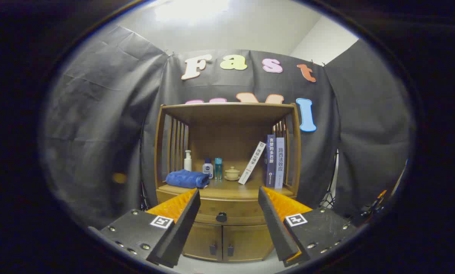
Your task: Pull open the drawer, take out the items inside it, and place them on the countertop above the cabinet.
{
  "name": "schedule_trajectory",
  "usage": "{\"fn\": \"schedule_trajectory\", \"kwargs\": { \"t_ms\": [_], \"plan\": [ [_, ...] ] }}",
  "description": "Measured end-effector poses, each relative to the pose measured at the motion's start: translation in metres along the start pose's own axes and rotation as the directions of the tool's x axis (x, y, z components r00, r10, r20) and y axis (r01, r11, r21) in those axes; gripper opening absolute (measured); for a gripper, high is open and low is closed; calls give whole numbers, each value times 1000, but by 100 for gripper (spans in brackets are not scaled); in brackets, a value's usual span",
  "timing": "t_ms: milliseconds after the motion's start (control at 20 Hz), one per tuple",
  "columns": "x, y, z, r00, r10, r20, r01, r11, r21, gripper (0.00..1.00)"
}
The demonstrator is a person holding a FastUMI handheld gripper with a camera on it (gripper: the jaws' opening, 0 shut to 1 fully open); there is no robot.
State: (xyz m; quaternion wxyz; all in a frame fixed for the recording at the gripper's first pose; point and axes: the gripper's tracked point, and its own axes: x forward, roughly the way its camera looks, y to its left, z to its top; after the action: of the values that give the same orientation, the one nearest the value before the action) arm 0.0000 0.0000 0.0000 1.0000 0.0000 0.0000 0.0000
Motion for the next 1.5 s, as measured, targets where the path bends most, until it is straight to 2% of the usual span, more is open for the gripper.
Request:
{"fn": "schedule_trajectory", "kwargs": {
  "t_ms": [950,1300,1500],
  "plan": [
    [14,-2,-29,998,5,-59,-1,998,55,92],
    [48,-7,-65,995,-31,-97,39,996,81,91],
    [75,4,-97,989,16,-146,1,994,111,92]
  ]
}}
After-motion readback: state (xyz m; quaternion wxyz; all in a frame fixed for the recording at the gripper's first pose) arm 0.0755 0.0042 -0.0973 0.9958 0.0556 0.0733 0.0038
